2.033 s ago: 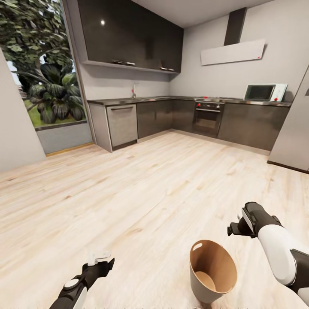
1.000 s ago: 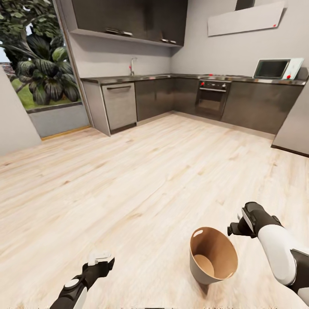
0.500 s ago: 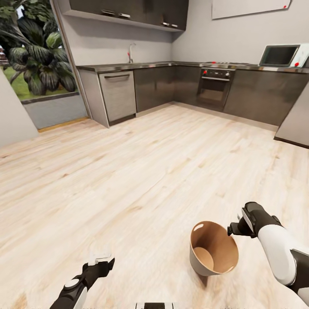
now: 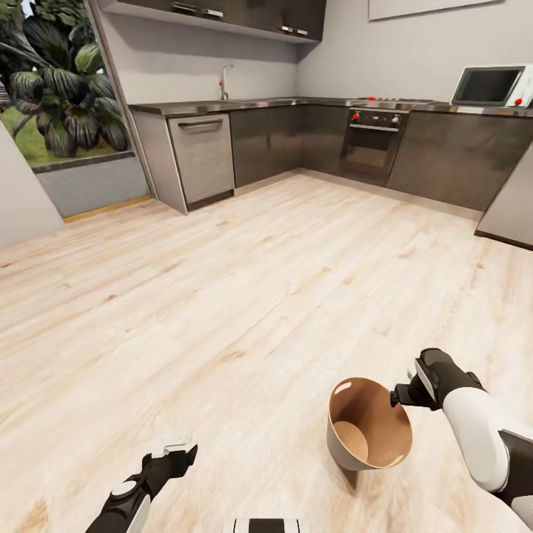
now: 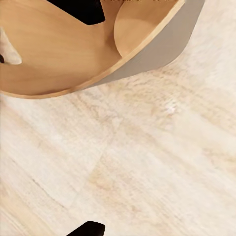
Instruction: Put the three can of soda from the living room inside the tash can in the kitchen.
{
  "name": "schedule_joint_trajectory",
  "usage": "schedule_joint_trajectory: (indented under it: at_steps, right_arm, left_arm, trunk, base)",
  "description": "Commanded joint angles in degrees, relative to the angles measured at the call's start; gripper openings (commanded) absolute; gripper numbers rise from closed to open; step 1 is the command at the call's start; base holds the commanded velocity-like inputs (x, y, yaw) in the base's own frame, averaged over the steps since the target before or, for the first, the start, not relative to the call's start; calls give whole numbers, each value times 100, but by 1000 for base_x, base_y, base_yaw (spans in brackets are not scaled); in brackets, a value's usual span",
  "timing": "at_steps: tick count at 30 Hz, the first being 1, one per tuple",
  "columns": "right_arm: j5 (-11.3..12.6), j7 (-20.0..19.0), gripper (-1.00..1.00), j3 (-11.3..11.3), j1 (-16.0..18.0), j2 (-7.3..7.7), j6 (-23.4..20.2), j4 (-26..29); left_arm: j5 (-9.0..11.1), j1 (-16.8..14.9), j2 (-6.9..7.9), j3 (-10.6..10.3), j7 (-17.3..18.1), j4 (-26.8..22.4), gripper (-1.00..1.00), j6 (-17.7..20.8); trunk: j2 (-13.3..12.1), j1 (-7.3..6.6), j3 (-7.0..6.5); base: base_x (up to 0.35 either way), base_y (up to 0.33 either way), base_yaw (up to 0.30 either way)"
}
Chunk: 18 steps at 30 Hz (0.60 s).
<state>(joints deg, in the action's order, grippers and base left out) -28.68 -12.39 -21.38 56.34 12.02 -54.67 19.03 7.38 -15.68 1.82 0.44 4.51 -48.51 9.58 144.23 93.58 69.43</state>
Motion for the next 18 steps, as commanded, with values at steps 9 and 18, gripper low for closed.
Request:
schedule_joint_trajectory:
  at_steps: [9,18]
  right_arm:
    - [2,0,100,3,0,-40,7,3]
    - [3,0,100,2,0,-81,9,4]
  left_arm:
    - [-8,-3,-2,0,10,7,100,2]
    - [-19,-5,-4,-2,14,8,100,5]
  trunk:
    - [3,5,44]
    - [15,28,244]
  base:
    - [0,0,0]
    - [0,0,0]
